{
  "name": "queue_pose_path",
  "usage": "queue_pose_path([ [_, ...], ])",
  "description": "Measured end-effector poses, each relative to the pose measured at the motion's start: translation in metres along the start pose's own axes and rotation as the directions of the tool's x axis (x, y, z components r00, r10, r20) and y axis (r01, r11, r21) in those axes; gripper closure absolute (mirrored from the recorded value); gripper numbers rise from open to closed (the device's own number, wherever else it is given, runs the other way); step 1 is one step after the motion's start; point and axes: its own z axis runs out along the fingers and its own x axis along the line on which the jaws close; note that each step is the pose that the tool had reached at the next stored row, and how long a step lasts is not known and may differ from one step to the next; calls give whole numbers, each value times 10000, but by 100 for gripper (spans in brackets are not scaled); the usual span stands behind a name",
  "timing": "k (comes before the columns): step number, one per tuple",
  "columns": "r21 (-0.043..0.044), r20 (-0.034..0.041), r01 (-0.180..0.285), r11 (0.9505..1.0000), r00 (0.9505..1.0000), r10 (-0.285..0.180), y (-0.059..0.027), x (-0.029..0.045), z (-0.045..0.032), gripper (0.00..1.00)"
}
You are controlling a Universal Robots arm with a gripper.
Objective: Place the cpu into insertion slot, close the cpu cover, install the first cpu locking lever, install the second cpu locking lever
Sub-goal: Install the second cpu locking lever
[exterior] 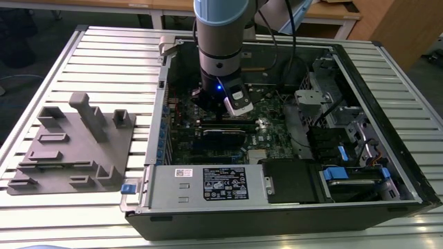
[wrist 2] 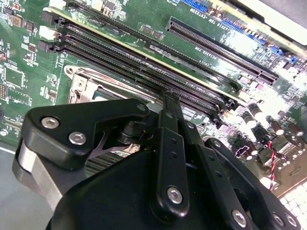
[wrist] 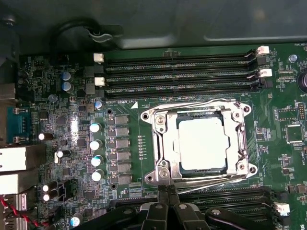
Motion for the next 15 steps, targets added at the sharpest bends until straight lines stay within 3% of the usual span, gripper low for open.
queue_pose_path([
  [1,-7,-2,0,10000,10000,0,0,1,-1,89],
  [5,-203,-18,-15,9998,10000,15,-4,2,-1,89],
  [12,-228,-20,-16,9997,10000,16,-46,1,23,89],
  [15,-334,-31,-24,9994,10000,23,-55,1,22,89],
])
